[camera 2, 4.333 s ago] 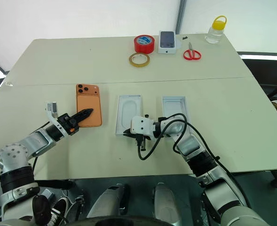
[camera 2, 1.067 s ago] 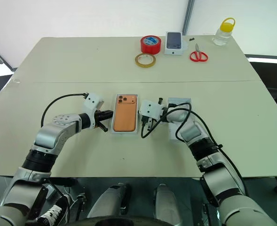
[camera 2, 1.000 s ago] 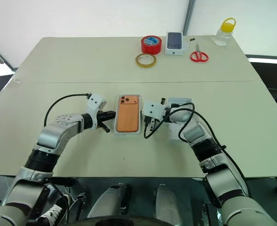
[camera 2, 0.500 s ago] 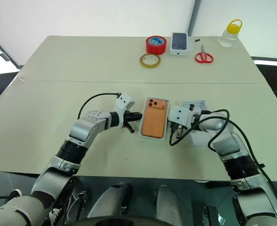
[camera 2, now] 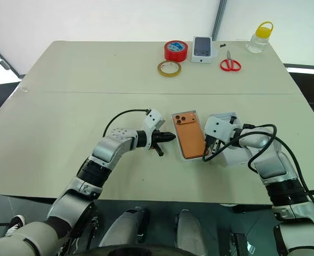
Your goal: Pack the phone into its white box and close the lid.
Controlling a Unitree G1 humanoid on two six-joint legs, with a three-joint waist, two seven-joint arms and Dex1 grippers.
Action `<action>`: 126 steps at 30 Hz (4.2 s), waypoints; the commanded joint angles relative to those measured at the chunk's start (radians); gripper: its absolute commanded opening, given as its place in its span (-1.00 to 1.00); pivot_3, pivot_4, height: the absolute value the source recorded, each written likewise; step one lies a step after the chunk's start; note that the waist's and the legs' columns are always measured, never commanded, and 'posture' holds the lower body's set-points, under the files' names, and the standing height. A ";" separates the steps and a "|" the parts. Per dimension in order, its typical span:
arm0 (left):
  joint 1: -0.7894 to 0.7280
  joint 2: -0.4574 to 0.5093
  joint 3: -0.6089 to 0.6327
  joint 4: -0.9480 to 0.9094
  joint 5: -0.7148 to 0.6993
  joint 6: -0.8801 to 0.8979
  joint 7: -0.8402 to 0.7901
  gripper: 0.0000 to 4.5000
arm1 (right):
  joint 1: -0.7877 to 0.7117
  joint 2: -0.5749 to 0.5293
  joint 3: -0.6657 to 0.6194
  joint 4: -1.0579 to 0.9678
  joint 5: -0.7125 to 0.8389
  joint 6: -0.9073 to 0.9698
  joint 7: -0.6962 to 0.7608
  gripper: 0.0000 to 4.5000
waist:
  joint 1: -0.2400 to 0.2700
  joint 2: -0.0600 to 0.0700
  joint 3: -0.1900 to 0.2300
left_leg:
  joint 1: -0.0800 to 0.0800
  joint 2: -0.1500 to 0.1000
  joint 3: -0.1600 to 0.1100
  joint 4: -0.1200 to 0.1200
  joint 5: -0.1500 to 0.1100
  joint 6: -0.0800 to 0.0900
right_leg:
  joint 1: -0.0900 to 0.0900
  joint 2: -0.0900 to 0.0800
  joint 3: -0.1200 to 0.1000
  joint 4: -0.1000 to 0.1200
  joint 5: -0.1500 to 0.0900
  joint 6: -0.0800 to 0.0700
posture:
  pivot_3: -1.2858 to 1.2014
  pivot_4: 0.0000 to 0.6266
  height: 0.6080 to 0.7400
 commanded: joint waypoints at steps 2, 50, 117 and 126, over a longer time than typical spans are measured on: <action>-0.036 -0.070 -0.033 0.021 -0.007 -0.032 -0.005 -0.99 | 0.001 0.014 0.040 -0.095 0.063 -0.029 0.062 -0.98 | -0.001 0.000 0.000 | 0.000 0.000 0.000 0.000 0.000 0.000 | 0.000 0.000 0.000 0.000 0.000 0.000 | 0.03 -0.52 1.00; 0.048 0.043 0.116 -0.098 -0.023 -0.109 0.087 -0.99 | -0.218 0.008 0.074 0.261 -0.106 -0.166 -0.128 -0.98 | -0.026 0.000 0.000 | 0.000 0.002 0.000 0.000 0.001 -0.001 | -0.002 0.002 0.002 0.002 0.000 0.000 | 0.03 -0.52 1.00; 0.385 0.510 0.296 -0.397 -0.227 -0.534 -0.330 0.96 | -0.205 0.053 -0.202 -0.326 0.519 1.446 -0.528 0.98 | -0.026 0.002 0.000 | -0.001 0.002 0.001 -0.003 -0.004 0.006 | -0.004 0.000 0.002 0.002 0.001 -0.002 | 0.03 -0.52 1.00; 0.390 0.489 0.288 -0.408 -0.224 -0.531 -0.297 0.99 | -0.246 0.032 -0.163 -0.289 0.580 1.446 -0.625 0.88 | -0.026 0.002 0.001 | -0.001 0.002 0.001 -0.003 -0.004 0.006 | -0.004 0.000 0.002 0.002 0.001 -0.002 | 0.03 -0.52 1.00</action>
